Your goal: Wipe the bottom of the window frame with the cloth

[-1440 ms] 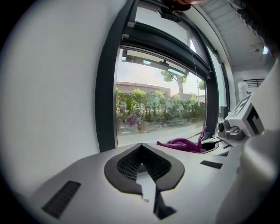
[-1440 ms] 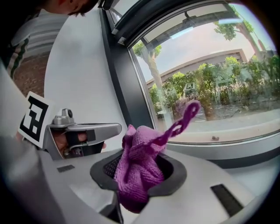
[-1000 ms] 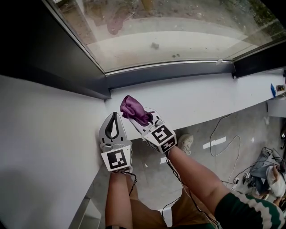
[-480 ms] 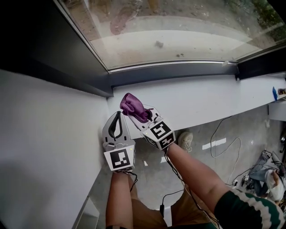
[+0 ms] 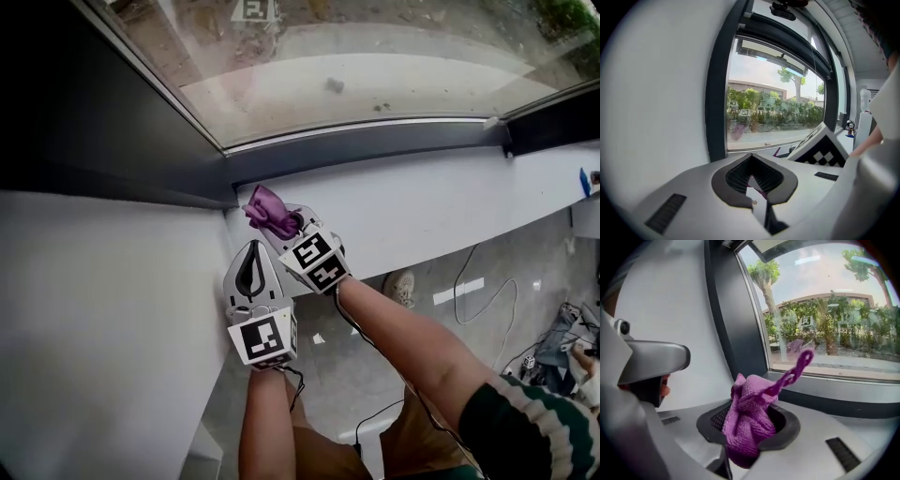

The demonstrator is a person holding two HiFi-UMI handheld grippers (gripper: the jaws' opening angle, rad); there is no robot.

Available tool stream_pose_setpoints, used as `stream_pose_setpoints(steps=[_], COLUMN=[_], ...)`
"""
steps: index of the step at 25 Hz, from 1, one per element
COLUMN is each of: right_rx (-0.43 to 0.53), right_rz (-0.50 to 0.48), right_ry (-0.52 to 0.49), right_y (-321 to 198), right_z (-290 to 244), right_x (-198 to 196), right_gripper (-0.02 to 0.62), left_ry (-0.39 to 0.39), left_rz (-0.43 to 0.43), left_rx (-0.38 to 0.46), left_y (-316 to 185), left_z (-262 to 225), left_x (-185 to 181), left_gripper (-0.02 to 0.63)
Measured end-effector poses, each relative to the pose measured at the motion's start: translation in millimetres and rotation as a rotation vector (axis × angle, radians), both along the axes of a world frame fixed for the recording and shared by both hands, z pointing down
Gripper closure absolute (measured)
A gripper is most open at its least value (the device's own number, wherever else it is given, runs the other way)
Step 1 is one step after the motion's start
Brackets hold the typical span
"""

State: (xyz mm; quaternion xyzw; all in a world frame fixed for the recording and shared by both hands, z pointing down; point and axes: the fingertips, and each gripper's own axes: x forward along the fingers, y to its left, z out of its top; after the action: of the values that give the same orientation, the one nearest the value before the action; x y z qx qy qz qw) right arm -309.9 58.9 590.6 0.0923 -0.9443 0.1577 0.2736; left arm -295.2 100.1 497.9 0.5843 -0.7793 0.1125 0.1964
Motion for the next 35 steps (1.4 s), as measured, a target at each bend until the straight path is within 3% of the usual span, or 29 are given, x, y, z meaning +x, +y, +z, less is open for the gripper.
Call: stream_pose_setpoints(steps=[9, 22, 35], right_rx=[0.015, 0.005, -0.007], right_rz=[0.008, -0.021, -0.04], right_ry=[0.115, 0.148, 0.162], right_y=[0.4, -5.5, -12.8], right_z=[29.3, 37.2, 34.7], right_x=[-3.9, -2.9, -9.6], right_gripper=[0.465, 0.465, 0.465], left_ry=[-0.002, 0.023, -0.006], left_rz=[-0.02, -0.003, 0.031], left_rx=[-0.034, -0.043, -0.072], left_y=[1.8, -13.5, -23.5], left_z=[1.2, 0.1, -4.0], left_x=[-9.7, -10.8, -7.5], left_gripper=[0.6, 0.6, 0.6])
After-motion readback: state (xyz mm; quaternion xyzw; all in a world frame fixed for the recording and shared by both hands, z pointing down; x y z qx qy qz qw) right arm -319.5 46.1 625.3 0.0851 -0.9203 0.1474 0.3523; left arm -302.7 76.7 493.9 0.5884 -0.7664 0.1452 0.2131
